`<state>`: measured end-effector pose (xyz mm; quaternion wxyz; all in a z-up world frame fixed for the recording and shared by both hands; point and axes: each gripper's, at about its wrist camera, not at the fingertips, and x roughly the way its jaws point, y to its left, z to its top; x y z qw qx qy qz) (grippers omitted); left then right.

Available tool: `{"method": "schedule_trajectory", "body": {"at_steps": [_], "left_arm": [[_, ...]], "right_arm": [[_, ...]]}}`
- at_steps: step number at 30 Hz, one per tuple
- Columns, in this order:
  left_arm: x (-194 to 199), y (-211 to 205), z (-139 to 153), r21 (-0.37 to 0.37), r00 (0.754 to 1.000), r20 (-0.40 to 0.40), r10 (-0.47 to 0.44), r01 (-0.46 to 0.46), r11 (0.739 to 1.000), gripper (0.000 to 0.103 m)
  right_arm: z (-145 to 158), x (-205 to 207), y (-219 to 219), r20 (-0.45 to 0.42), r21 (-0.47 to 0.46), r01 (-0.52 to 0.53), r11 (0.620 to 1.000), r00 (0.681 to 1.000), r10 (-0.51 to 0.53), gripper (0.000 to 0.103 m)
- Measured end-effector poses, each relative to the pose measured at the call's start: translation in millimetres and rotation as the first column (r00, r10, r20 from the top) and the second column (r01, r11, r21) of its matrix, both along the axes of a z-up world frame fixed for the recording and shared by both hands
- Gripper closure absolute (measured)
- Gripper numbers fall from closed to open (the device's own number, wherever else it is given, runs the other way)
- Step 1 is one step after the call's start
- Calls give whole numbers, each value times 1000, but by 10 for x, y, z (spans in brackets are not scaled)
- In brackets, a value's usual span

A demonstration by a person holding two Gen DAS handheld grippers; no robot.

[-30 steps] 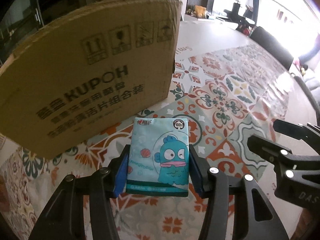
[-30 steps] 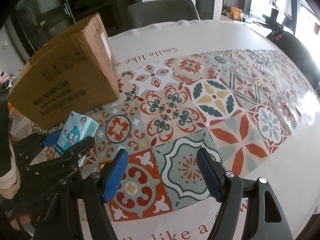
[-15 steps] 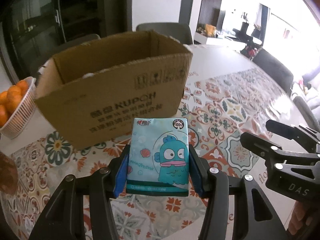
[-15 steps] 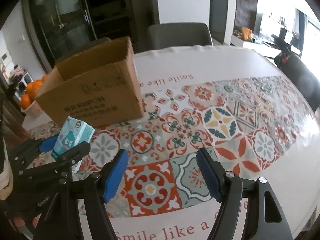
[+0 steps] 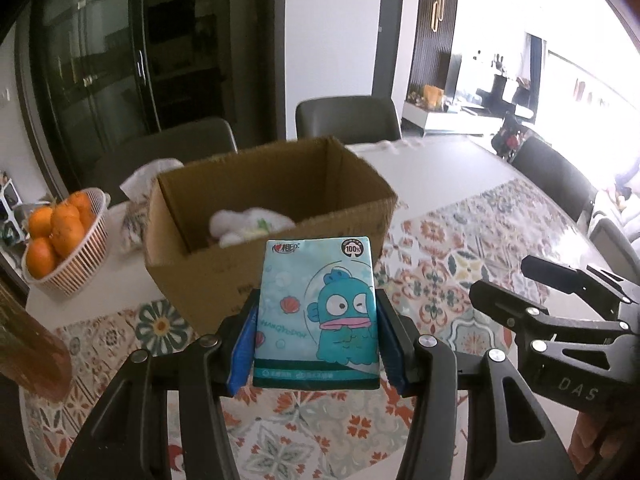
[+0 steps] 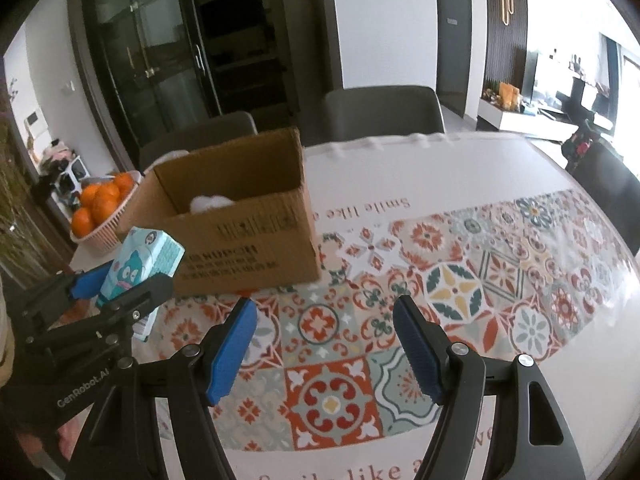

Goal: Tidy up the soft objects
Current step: 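Lift the tissue packet with the left tool and carry it over the box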

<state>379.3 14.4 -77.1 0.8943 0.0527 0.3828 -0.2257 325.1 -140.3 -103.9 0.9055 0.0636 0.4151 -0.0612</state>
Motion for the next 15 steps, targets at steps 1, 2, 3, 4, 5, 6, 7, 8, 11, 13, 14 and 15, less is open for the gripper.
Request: {"method": "schedule_trajectory", "body": {"at_steps": [1,2,3,4,5,6,7,8,11,13,14,15], "left_arm": [[31,7,47,-4,1000,5,3,-3,1000,51],[57,8,75,-8,1000,8,3,-3,1000,51],[73,3,92,-10,1000,9,4,-3,1000,51],[101,2,123,-14,1000,12,5,-5,1000,51],[142,-2,157,-23,1000,14,5,-5,1000,51],[159,-7,170,-25,1000,15,5,-4,1000,51],[201,-14,202,-28,1000,19,7,-6,1000,51],[221,-19,218,-30,1000,23,8,-7,1000,51],[330,-61,280,-32,1000,31,5,-4,999,51],[407,-95,316,-31,999,33,1,0,1000,51],[461,-120,337,-30,999,33,-2,3,1000,51],[480,-137,349,-28,999,34,-3,4,1000,51]], "right_arm": [[30,18,3,6,2,-3,1000,1000,3,31],[64,35,6,15,5,-5,1000,1000,4,31],[93,45,9,22,5,-5,1000,1000,5,31],[129,71,12,30,2,-7,1000,1000,7,31],[154,89,11,37,2,-8,1000,999,8,31],[180,107,9,46,2,-8,1000,999,8,31],[215,138,5,54,1,-9,1000,999,8,31],[241,154,8,59,1,-9,1000,998,9,31],[310,232,-7,77,-11,-6,1000,997,7,31],[345,284,-22,85,-12,-4,1000,996,5,31],[363,317,-35,88,-12,-2,1000,996,3,31],[372,344,-43,90,-11,1,1000,996,0,31]]}}
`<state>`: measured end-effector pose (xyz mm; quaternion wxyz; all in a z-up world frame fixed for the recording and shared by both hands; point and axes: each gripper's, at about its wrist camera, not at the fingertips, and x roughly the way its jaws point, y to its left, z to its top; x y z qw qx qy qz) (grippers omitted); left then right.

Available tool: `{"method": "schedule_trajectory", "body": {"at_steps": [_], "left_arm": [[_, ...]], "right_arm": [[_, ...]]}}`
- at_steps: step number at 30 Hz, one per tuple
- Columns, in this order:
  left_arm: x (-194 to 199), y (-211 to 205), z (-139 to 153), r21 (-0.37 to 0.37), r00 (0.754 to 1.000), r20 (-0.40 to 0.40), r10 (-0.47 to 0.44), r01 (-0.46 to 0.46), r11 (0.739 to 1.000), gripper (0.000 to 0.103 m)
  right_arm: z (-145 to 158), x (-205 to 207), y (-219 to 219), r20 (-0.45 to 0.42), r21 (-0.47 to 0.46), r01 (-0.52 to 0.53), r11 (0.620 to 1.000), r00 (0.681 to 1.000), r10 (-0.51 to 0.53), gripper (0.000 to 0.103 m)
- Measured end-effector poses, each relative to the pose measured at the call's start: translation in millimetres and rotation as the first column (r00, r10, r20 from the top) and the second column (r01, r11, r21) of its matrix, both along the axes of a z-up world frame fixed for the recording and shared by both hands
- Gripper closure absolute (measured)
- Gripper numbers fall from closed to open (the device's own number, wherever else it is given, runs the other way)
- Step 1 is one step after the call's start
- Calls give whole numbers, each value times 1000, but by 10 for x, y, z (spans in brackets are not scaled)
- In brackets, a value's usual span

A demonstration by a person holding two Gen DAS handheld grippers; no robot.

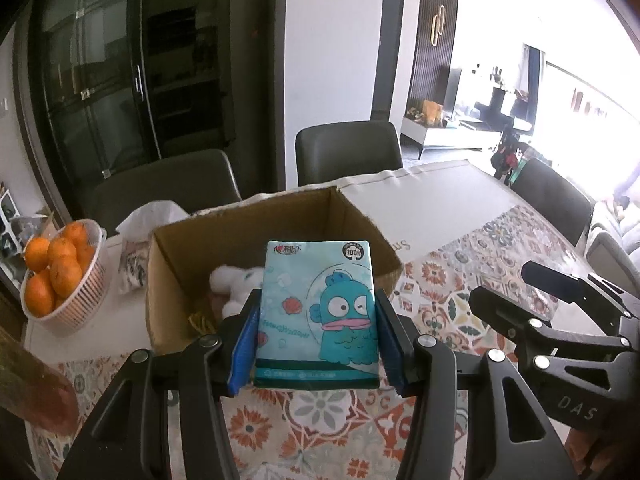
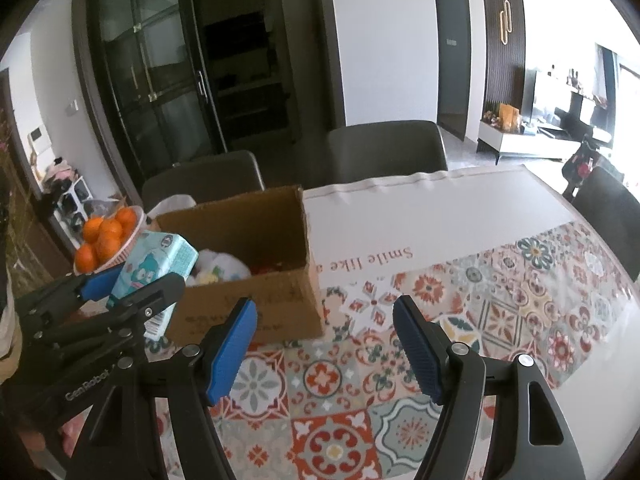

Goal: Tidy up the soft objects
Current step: 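Lift the tissue packet with the left tool and carry it over the box, then lower the tissue packet into the box and open the left tool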

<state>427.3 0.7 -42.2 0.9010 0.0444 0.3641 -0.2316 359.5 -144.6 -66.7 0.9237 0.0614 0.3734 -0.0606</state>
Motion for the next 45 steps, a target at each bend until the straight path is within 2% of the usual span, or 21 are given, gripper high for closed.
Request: {"method": "schedule_trajectory", "body": {"at_steps": [5,13,22,23,24,26,27,37,45], "left_arm": [[212,-97,8,-3,1000,-6,-6,6,1000,51],[555,-276,-80,38,1000,-25,-11,12,999,51],[879,-468,-288,73,997,-76,-11,17,997,51],[912,-495,-326,79,996,-84,-9,16,997,50],[938,-518,-350,85,996,-90,-6,13,996,44],[958,-538,-381,93,996,-94,0,8,996,34],[962,-541,-391,96,996,-90,7,2,995,32],[858,-376,-346,120,994,-75,77,-68,990,25],[453,-19,-150,112,986,-48,161,-155,982,19]], "right_arm": [[35,193,-77,5,-13,12,1000,1000,-12,31],[86,490,-177,4,-38,29,999,1000,-29,31],[31,728,-245,-20,-67,45,997,999,-47,31],[14,754,-254,-26,-71,47,996,998,-49,31],[0,782,-254,-29,-73,47,996,998,-50,31],[-25,818,-266,-33,-79,51,996,998,-53,31],[-36,832,-273,-37,-79,51,996,998,-54,31],[-110,836,-315,-58,-79,52,995,997,-57,31],[-10,599,-131,-40,-73,15,997,999,-18,31]]}}
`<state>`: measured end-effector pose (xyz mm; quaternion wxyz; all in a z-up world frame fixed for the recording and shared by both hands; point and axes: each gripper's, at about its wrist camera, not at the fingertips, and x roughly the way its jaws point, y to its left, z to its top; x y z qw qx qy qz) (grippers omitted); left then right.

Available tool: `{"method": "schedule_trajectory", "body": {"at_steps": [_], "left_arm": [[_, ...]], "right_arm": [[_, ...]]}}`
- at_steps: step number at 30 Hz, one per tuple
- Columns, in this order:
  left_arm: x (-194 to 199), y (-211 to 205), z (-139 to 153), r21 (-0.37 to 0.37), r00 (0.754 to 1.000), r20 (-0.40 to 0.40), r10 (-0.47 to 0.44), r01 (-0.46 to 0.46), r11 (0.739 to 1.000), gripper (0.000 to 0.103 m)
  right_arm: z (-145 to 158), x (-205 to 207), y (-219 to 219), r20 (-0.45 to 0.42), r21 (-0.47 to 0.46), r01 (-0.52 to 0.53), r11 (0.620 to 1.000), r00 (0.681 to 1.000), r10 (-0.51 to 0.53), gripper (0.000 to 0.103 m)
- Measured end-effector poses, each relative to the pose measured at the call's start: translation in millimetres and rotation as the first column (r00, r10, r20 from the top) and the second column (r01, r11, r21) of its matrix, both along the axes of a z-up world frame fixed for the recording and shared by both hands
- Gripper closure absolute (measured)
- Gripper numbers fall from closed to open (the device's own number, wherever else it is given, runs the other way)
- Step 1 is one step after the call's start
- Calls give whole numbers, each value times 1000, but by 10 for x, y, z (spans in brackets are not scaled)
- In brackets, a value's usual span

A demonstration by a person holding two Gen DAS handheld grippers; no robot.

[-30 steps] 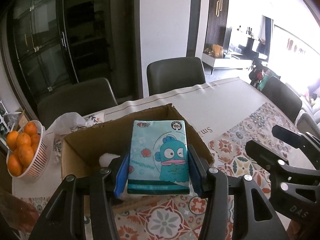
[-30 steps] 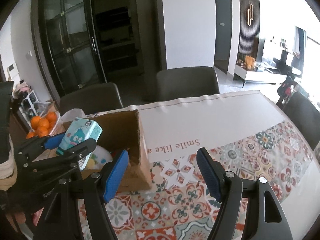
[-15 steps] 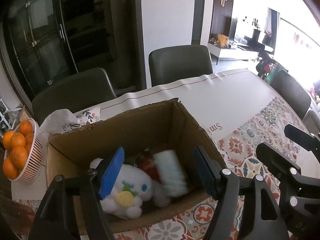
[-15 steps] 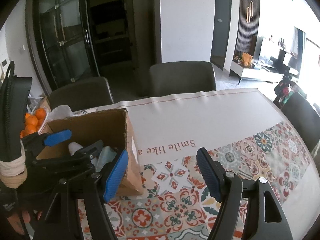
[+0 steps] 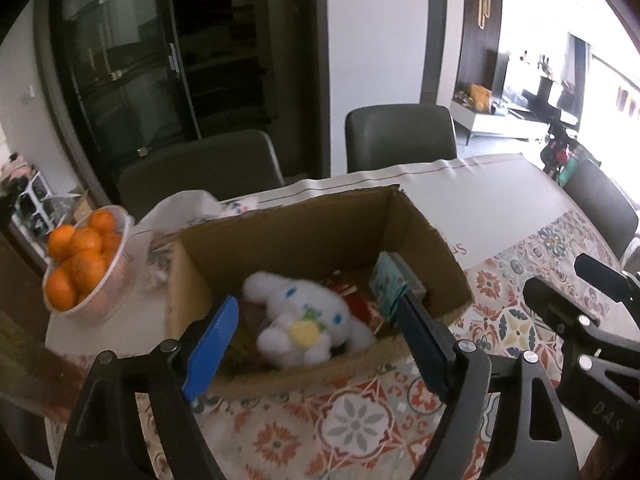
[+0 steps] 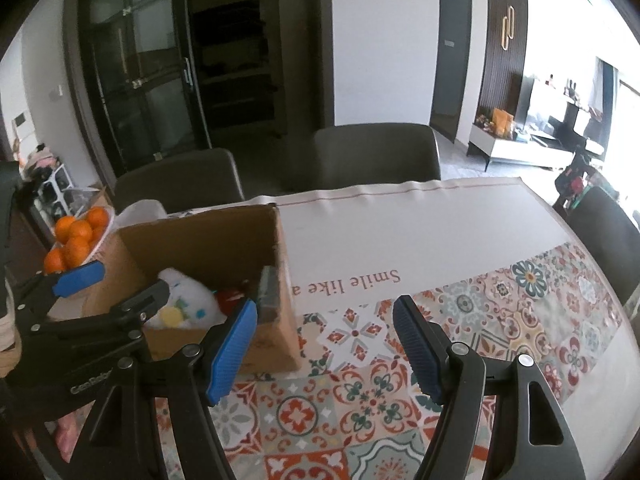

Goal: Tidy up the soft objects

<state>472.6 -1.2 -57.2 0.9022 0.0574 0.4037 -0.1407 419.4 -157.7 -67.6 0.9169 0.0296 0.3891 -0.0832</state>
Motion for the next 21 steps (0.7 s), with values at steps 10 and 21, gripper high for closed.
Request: {"method": "schedule_trajectory", "body": {"at_steps": [10,21], "left_arm": [[-739,442,278,-14,996,72,57,-56,998,10],[-1521,730,463,28,984,152,98,-104,994,1]], "right_arm": [[282,-538,298,57,-12,-43,999,997,43,31],[380,-1196,503,95,-1,-58,998,994,57,22]]}}
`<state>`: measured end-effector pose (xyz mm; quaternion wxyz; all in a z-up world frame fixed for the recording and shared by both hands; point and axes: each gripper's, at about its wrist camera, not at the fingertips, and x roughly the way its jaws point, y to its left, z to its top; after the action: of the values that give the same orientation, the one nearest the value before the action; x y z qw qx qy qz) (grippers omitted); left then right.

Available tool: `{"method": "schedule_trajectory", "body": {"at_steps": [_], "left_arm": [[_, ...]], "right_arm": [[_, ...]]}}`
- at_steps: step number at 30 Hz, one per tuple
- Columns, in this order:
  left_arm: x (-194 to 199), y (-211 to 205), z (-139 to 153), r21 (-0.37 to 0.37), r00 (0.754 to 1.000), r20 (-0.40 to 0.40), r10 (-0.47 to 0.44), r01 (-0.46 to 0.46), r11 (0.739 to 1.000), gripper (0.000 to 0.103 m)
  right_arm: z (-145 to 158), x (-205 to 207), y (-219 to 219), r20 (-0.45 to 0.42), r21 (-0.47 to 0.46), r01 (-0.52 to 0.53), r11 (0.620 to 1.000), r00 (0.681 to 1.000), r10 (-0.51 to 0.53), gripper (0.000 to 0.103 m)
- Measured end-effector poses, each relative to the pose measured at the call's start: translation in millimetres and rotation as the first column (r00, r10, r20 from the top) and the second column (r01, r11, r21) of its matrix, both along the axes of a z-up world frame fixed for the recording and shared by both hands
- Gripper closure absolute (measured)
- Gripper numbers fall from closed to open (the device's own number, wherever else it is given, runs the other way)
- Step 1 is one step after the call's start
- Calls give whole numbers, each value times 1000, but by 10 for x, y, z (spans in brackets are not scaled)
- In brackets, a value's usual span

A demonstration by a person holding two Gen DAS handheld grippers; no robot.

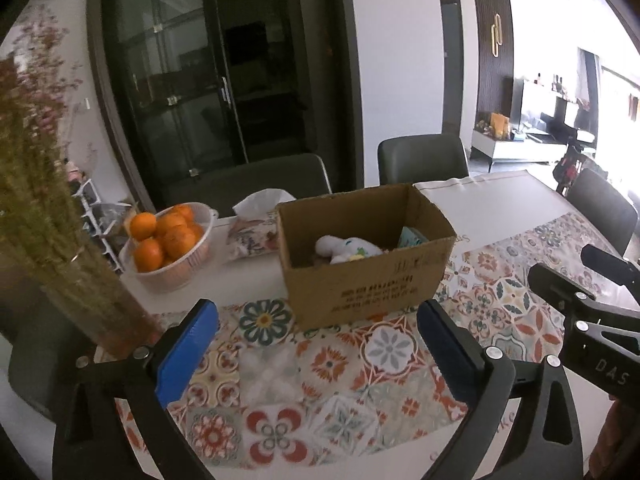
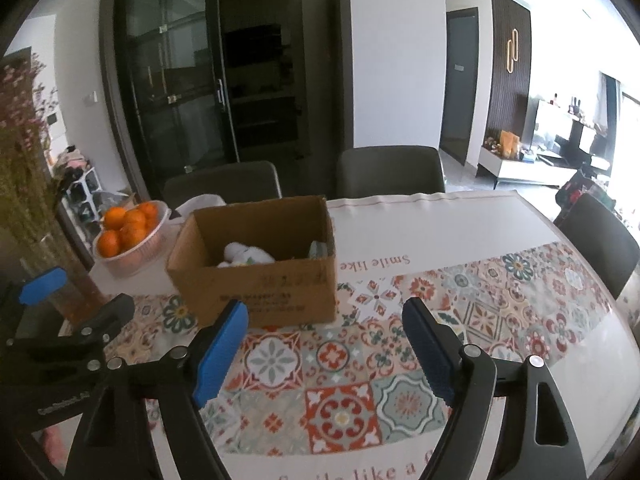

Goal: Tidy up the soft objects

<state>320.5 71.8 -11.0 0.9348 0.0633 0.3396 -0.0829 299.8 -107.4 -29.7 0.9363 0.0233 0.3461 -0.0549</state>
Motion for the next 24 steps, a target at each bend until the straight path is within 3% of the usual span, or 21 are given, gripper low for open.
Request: {"method": "schedule_trajectory", "body": {"at_steps": [13,24], "left_arm": [[-993,52,196,-4,993,76,95,-95,995,0],[-1809,-58,312,11,981,154,118,-121,993,0]], "right_arm": [[139,-736,49,37,10,-82,997,996,81,19],[254,-1470,-72,62,-12,-122,993,991,122,16]]}}
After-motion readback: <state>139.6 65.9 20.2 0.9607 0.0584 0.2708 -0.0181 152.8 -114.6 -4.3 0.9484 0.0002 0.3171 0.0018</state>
